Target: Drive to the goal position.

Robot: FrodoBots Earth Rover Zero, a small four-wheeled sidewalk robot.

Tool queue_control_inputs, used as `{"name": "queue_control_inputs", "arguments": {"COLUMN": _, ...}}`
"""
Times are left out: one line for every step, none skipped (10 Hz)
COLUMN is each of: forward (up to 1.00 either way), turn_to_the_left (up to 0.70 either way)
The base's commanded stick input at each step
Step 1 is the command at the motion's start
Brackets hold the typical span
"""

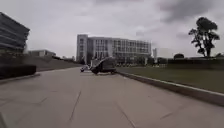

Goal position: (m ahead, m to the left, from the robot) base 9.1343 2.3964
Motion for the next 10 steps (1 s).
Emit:
{"name": "queue_control_inputs", "arguments": {"forward": 0.7, "turn_to_the_left": 0.14}}
{"name": "queue_control_inputs", "arguments": {"forward": 0.7, "turn_to_the_left": 0.14}}
{"name": "queue_control_inputs", "arguments": {"forward": 0.7, "turn_to_the_left": 0.14}}
{"name": "queue_control_inputs", "arguments": {"forward": 0.7, "turn_to_the_left": 0.14}}
{"name": "queue_control_inputs", "arguments": {"forward": 0.7, "turn_to_the_left": 0.14}}
{"name": "queue_control_inputs", "arguments": {"forward": 0.7, "turn_to_the_left": 0.14}}
{"name": "queue_control_inputs", "arguments": {"forward": 0.7, "turn_to_the_left": 0.14}}
{"name": "queue_control_inputs", "arguments": {"forward": 0.7, "turn_to_the_left": 0.14}}
{"name": "queue_control_inputs", "arguments": {"forward": 0.7, "turn_to_the_left": 0.14}}
{"name": "queue_control_inputs", "arguments": {"forward": 0.7, "turn_to_the_left": 0.14}}
